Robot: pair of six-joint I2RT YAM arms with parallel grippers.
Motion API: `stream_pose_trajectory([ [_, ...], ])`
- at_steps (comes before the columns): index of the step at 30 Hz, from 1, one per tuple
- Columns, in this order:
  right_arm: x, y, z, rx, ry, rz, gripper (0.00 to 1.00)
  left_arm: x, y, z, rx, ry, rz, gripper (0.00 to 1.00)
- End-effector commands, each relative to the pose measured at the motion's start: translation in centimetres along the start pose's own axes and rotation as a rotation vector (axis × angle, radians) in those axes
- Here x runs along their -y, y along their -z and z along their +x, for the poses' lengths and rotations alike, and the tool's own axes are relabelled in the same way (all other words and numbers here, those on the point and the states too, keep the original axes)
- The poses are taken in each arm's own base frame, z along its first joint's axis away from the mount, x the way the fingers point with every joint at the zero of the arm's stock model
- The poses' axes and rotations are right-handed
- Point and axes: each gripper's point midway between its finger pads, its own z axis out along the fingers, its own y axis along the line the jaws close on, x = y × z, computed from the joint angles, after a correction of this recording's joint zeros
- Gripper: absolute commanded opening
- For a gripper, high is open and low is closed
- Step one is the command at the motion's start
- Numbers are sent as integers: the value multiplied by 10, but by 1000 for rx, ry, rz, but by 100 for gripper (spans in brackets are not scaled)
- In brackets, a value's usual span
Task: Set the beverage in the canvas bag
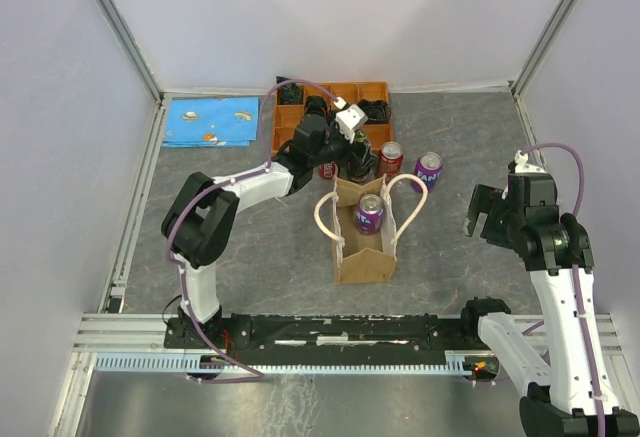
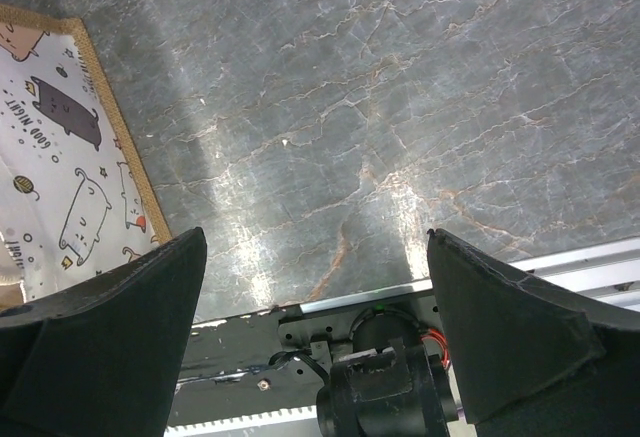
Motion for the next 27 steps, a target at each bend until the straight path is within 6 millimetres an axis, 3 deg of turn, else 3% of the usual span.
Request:
stream_pose_trajectory([
  [1,8,3,1,8,-10,37,99,-10,-9,-31,120,-9,-38,93],
  [11,13,8,6,-3,-17,63,99,-18,-27,-24,156,19,-62,85],
  [15,15,11,7,-4,-21,67,99,-22,-32,-22,172,29,-83,77],
  [19,15,14,7,-5,-23,68,99,-24,-34,-22,198,33,-104,61],
  [27,19,24,6,-4,-21,83,99,-21,-39,-25,225,48,-109,9],
])
